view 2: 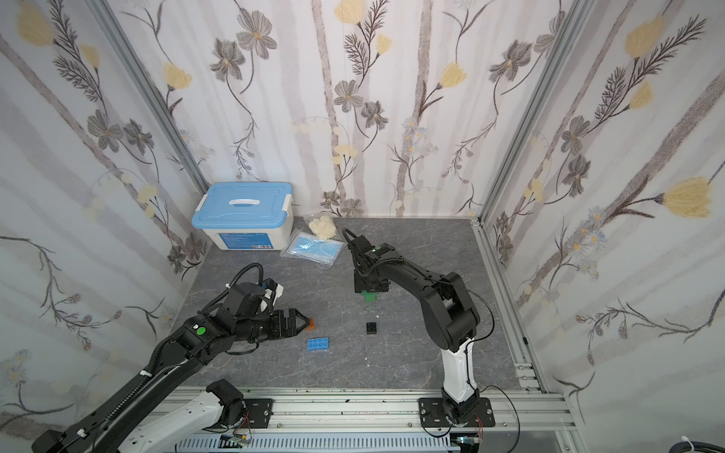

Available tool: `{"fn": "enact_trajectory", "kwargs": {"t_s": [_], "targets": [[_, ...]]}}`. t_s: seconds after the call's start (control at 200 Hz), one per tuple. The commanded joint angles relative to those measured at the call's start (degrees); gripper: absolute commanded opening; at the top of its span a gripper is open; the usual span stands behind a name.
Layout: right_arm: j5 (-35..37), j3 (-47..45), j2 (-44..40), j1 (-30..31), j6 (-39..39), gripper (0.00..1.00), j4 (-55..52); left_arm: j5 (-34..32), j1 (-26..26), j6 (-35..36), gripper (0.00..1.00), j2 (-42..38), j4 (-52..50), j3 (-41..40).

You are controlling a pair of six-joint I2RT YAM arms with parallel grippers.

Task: Assemble the letter f with lego
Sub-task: Move the lego brick at the center of the board.

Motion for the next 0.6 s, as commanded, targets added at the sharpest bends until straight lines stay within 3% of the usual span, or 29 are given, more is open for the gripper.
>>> {"fn": "enact_trajectory", "kwargs": {"t_s": [0.0,0.16,0.295,0.595], "targets": [[-0.87,0.62,0.73,-0.17,-0.9,0.65,0.47,-7.88,-5.13,2.02,1.0,1.62,6.7,0.75],[-1.09,0.79,1.27,-0.25,-1.35,0.66,0.85,-15.6,-14.42,3.45,1.0,3.92,11.5,-0.39],[-1.38,1.25,1.68,-0.42,-1.76,0.67,0.76,-18.2,-18.9,4.76,1.0,4.45,16.54,-3.05],[-2.28,0.37,1.61,-0.63,-1.54,0.68,0.53,-20.93,-20.42,4.11,1.0,2.63,17.37,-5.6]]}}
